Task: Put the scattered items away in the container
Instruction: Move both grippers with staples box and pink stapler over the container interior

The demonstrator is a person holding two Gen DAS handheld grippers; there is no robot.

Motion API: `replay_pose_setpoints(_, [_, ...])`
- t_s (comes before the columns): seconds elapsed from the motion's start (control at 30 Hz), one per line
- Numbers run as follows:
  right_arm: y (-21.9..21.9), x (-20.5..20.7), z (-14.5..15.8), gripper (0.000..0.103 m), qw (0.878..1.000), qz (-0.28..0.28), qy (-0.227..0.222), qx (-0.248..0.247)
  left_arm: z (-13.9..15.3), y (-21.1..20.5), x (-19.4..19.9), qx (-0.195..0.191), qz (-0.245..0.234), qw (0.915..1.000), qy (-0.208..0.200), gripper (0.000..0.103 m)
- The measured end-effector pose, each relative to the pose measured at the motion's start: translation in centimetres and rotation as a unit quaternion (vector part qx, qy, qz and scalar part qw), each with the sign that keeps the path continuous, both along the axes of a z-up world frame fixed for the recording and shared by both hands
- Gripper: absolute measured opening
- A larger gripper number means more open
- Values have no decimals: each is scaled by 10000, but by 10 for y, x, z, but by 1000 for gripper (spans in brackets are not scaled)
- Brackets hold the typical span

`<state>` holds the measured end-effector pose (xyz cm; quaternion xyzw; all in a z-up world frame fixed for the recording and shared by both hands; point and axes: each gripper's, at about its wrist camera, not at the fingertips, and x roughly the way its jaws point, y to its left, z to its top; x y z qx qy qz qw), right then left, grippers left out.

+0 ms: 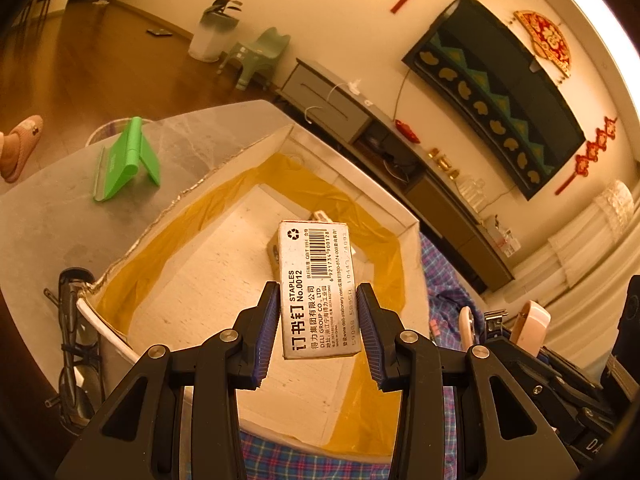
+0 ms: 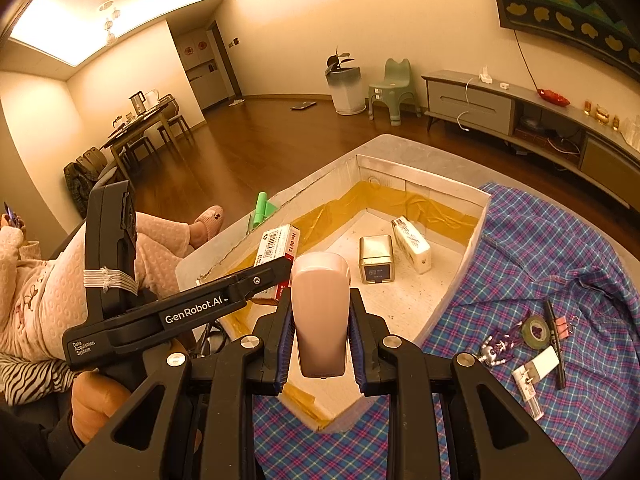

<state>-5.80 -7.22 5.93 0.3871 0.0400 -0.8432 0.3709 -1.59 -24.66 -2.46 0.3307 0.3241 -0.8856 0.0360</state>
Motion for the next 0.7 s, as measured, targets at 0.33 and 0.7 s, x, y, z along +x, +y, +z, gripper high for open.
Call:
replay_pose_setpoints(0.33, [-18, -27, -2, 26, 9997, 48, -254, 41, -9, -13, -12, 39, 110, 9997, -206, 41])
replay_pose_setpoints(0.7, [-45, -53, -1, 26, 9990, 150, -385, 154, -5, -22, -27, 15, 208, 9993, -320, 41])
